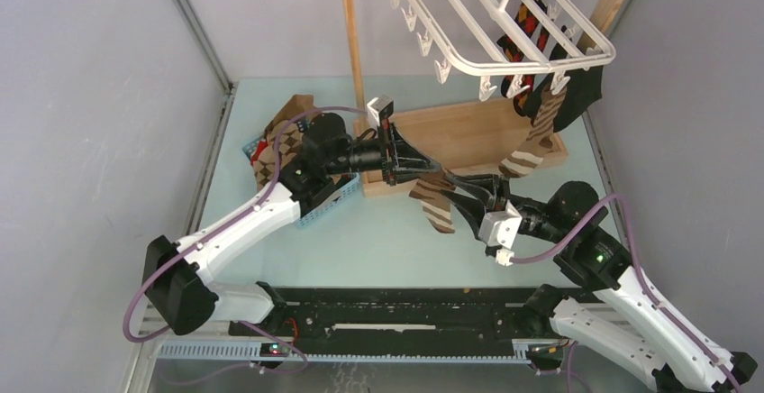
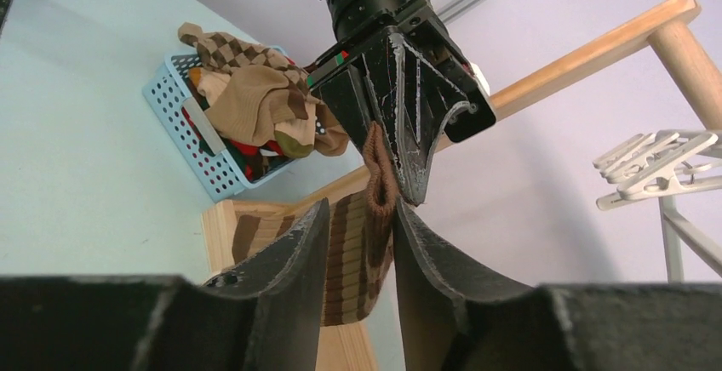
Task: Clip the socks to the hanger
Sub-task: Pick up the sock from the bin.
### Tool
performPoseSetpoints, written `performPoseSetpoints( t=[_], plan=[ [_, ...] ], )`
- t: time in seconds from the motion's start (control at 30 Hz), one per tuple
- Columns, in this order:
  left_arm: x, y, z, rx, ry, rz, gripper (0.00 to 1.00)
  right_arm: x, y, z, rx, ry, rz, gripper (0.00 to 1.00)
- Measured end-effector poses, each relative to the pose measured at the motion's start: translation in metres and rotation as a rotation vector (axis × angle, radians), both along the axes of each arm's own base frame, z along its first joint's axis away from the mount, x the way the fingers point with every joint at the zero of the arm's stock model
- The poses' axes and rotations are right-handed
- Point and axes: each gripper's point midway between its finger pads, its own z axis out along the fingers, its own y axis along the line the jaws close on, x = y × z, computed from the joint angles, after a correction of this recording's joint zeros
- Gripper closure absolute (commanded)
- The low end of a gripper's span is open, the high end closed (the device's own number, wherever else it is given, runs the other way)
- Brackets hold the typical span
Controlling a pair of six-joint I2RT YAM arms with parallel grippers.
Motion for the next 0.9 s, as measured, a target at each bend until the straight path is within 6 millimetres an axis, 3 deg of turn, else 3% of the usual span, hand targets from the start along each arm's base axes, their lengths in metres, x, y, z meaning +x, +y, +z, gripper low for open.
performPoseSetpoints(
  t=[0.23,0.47,0.63,0.73,0.9],
  plan=[
    [-0.002,-0.001,-0.001,0.003,0.007,-0.007,1.00,0.004,-0.001,0.003,0.031,0.028,-0.026,0.69],
    [-0.002,-0.004,-0.002,0.006,0.011,-0.011,0.95,0.008,-0.001,0.005,0.051,0.038,-0.045,1.00],
    [-0.001,-0.005,0.000,0.004,0.013,-0.009,0.59,0.009,-0.002,0.004,0.063,0.067,-0.049,1.00],
    [0.000,-0.004,-0.001,0.006,-0.019,0.002,0.43,0.011,-0.008,0.006,0.093,0.115,-0.067,1.00],
    [0.001,0.007,0.006,0.030,-0.254,0.085,0.26,0.014,-0.030,0.009,0.174,0.247,-0.120,1.00]
  ],
)
